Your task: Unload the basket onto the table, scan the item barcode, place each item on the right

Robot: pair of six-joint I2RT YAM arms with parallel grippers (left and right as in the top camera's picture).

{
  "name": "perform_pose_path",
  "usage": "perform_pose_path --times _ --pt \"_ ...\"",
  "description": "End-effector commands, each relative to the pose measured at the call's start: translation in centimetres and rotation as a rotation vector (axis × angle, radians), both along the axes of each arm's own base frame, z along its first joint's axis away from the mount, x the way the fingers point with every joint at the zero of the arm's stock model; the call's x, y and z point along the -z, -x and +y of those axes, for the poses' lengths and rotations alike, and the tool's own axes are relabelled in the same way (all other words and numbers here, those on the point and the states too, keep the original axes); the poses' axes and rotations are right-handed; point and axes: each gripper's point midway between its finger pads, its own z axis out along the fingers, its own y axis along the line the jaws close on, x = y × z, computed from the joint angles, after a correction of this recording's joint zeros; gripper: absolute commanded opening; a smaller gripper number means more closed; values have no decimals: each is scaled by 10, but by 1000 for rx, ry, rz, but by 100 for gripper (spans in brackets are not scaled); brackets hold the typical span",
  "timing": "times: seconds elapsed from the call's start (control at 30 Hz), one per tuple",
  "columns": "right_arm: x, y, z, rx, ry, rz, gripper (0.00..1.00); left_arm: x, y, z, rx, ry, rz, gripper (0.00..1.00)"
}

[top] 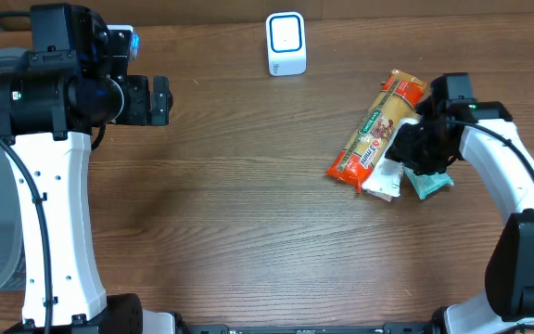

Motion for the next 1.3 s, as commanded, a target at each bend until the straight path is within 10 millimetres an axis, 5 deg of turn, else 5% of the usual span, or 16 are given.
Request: perform_pose_path --times 0.0,0.13,0.27,0.5,0.57,0.7,1.0,1.27 --pt "-8 0 -12 30 -17 -15 55 -6 -1 0 9 -10 -21 100" --pt "-18 -1 -14 21 -83 -38 60 -6 -1 0 9 -10 -21 100" --pt "-64 -3 -1 -70 -183 -140 69 -6 -1 0 9 -10 -21 100" --pt "-185 24 1 -151 -131 -366 86 -6 -1 0 9 -10 -21 100" --pt "-221 40 -2 -148 -89 -440 100 -6 -1 0 9 -10 -21 100" --pt "-273 69 -1 -154 -50 -603 100 -6 -1 0 9 -10 -21 100" --pt "-316 117 4 -166 -18 -788 100 -6 -1 0 9 -10 -21 99" --pt "-314 108 -14 -114 80 -796 100 -6 -1 0 9 -10 -21 100"
